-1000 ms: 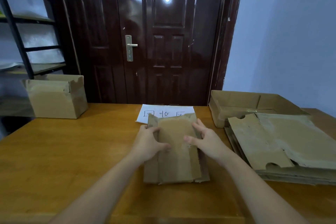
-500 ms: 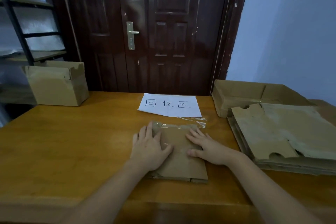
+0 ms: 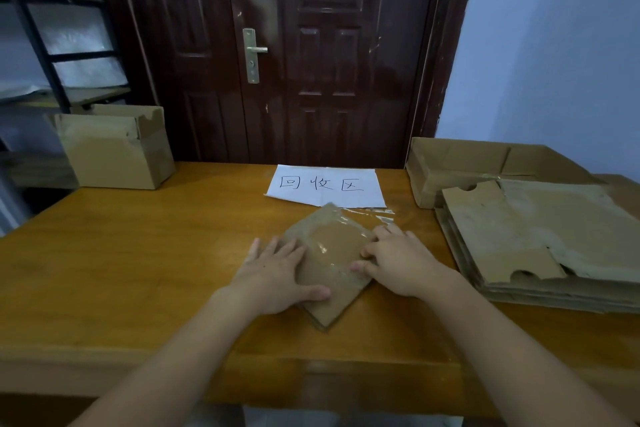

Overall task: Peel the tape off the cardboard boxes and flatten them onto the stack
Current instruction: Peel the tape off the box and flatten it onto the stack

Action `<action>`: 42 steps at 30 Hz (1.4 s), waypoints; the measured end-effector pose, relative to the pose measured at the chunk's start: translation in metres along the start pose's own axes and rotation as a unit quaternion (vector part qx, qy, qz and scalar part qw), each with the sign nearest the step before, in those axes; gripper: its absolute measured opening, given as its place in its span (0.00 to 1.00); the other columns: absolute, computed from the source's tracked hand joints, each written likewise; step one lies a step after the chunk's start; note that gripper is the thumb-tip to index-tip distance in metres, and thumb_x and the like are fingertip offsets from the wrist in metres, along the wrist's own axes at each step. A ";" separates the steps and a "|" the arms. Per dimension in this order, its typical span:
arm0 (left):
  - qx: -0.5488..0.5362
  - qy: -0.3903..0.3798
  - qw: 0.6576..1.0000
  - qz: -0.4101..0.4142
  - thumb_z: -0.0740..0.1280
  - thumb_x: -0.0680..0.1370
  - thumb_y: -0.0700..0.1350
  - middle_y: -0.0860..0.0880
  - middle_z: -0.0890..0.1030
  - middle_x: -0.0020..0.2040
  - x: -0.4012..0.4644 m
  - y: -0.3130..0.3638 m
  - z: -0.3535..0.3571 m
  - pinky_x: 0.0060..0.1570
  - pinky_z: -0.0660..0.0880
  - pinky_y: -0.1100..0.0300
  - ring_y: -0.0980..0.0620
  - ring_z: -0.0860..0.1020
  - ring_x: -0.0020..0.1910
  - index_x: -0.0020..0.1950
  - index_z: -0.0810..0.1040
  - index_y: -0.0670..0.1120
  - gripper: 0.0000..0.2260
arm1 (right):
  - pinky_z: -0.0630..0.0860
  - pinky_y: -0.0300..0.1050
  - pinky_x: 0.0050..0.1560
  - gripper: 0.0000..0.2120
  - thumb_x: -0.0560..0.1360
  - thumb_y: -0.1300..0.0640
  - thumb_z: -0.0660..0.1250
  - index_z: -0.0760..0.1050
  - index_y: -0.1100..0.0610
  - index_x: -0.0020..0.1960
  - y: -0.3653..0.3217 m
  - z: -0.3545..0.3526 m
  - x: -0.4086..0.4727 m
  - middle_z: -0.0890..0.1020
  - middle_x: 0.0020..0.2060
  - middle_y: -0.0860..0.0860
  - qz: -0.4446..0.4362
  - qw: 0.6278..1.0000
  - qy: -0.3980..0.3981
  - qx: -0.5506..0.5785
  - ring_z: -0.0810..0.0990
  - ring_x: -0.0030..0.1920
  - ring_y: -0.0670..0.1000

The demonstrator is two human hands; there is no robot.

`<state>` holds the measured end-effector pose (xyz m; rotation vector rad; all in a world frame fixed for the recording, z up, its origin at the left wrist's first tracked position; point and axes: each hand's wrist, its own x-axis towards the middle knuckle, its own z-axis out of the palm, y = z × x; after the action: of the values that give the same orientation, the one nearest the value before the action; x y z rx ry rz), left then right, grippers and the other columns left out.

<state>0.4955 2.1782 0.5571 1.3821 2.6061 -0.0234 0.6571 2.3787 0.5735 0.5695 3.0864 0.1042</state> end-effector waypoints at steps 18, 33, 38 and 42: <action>-0.084 0.046 0.995 -0.039 0.50 0.79 0.73 0.51 0.49 0.85 0.041 -0.057 0.013 0.80 0.42 0.46 0.48 0.45 0.83 0.85 0.52 0.49 0.41 | 0.39 0.58 0.78 0.40 0.79 0.27 0.43 0.43 0.48 0.83 0.009 0.029 0.017 0.42 0.82 0.49 0.083 0.987 -0.060 0.126 0.40 0.81 0.51; -0.542 0.153 0.825 -0.045 0.76 0.75 0.59 0.59 0.77 0.62 0.022 -0.031 -0.012 0.40 0.74 0.66 0.61 0.78 0.53 0.76 0.68 0.56 0.33 | 0.63 0.58 0.74 0.39 0.77 0.31 0.62 0.50 0.41 0.82 -0.006 0.010 0.005 0.50 0.81 0.43 0.149 0.903 0.089 0.393 0.57 0.79 0.53; -0.631 0.181 0.754 -0.016 0.80 0.70 0.55 0.52 0.85 0.55 0.026 -0.003 -0.056 0.38 0.79 0.58 0.56 0.85 0.46 0.65 0.72 0.58 0.28 | 0.65 0.49 0.71 0.43 0.74 0.37 0.72 0.57 0.47 0.82 0.005 -0.057 -0.014 0.51 0.82 0.46 0.153 0.870 0.220 0.413 0.60 0.78 0.51; -0.605 0.209 0.767 0.049 0.81 0.72 0.49 0.51 0.85 0.50 0.033 0.038 -0.093 0.36 0.80 0.60 0.56 0.85 0.44 0.63 0.69 0.64 0.28 | 0.67 0.53 0.73 0.46 0.71 0.44 0.77 0.58 0.49 0.81 0.044 -0.111 -0.035 0.52 0.82 0.46 0.174 0.898 0.246 0.322 0.62 0.77 0.52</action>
<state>0.4937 2.2358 0.6451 0.9786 1.9197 1.7808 0.7038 2.3998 0.6867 1.2887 3.4027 -0.9547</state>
